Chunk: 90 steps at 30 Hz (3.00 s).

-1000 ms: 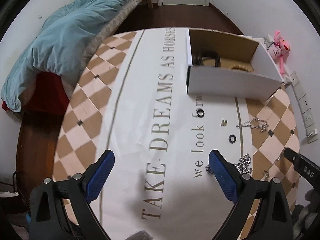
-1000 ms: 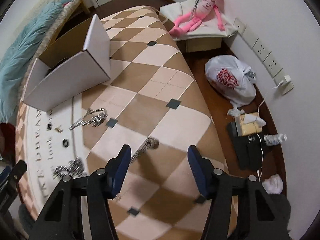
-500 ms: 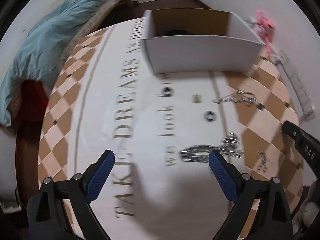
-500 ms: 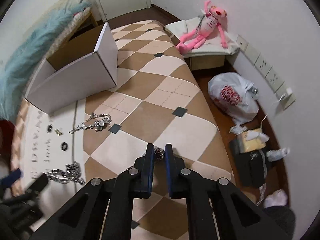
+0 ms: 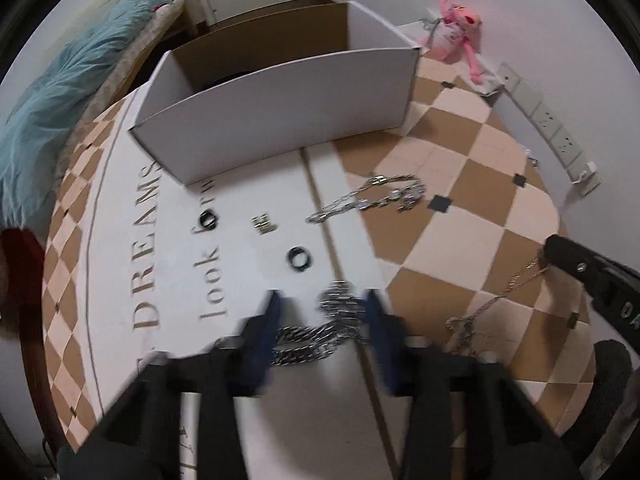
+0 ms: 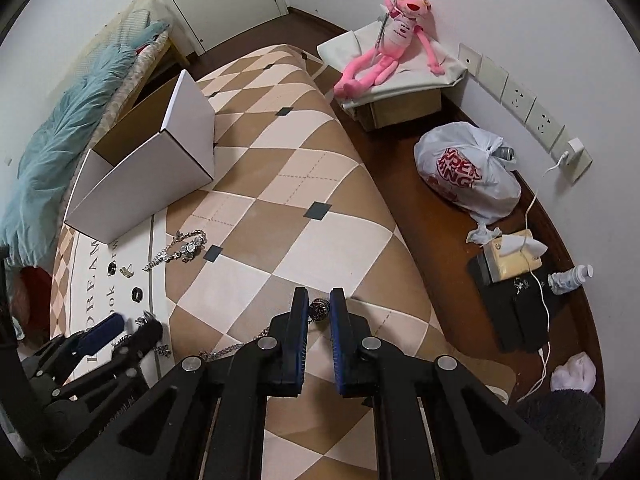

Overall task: Organize jewelry
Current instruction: 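Grasp a silver chain with the left tool while the right tool grasps a small dark ring, then lift the held chain and ring and move both tools toward the box, then lower both items into the white box and open both tools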

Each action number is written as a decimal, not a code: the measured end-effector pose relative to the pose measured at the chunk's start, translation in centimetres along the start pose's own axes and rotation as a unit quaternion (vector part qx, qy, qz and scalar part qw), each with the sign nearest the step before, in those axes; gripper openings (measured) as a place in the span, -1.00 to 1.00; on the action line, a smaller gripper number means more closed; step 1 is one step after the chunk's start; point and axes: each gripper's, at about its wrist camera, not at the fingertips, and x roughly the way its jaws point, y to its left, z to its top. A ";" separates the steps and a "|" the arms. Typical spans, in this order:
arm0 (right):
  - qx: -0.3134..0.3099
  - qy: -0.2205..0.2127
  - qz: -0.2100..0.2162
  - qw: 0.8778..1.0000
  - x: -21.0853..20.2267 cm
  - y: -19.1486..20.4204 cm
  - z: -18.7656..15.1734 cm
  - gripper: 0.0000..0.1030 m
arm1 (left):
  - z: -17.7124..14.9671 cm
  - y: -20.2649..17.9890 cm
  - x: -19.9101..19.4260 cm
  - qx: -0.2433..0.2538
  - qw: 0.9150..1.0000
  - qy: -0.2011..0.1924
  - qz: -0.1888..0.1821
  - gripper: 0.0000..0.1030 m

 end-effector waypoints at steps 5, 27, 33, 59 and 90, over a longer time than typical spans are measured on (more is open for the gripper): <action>-0.006 0.002 0.009 1.000 -0.3 0.5 -0.1 -0.79 | -0.1 0.5 -0.4 -0.014 1.000 -0.003 -0.012 -0.78; -0.060 -0.033 0.117 0.991 -9.0 6.1 3.9 -0.79 | 1.1 8.7 -10.9 -0.124 0.982 -0.086 -0.115 -0.99; -0.093 -0.061 0.122 0.986 -11.4 8.7 6.6 -0.79 | 2.9 10.2 -12.5 -0.131 0.976 -0.105 -0.135 -0.98; -0.039 0.055 0.068 0.995 -0.6 5.1 -1.8 -0.79 | -0.1 5.8 0.7 -0.045 0.997 -0.011 -0.053 -0.85; -0.141 -0.086 0.148 0.975 -14.3 14.4 13.7 -0.79 | 9.9 12.2 -13.5 -0.115 0.972 -0.128 -0.163 -0.89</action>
